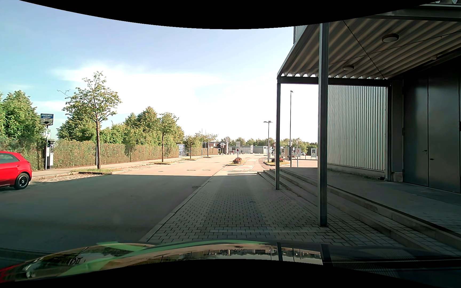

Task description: Follow the waypoints while adhering to traffic rules and regulations

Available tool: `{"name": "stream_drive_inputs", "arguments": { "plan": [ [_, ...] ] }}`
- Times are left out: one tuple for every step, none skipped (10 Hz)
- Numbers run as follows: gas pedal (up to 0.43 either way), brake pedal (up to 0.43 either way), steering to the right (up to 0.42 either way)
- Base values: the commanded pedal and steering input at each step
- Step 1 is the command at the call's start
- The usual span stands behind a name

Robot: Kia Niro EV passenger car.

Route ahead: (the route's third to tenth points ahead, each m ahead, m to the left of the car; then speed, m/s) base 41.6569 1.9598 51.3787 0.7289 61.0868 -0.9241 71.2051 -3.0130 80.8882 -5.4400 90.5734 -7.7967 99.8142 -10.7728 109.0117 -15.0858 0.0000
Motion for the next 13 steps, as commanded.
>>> {"name": "stream_drive_inputs", "arguments": {
  "plan": [
    [0.0,0.232,-0.067],
    [0.0,0.232,-0.068],
    [0.0,0.232,-0.068],
    [0.0,0.232,-0.068],
    [0.0,0.232,-0.067],
    [0.0,0.232,-0.067],
    [0.0,0.232,-0.068],
    [0.0,0.232,-0.067],
    [0.0,0.232,-0.068],
    [0.0,0.232,-0.068],
    [0.0,0.232,-0.068],
    [0.0,0.232,-0.068],
    [0.0,0.232,-0.068]
  ]
}}
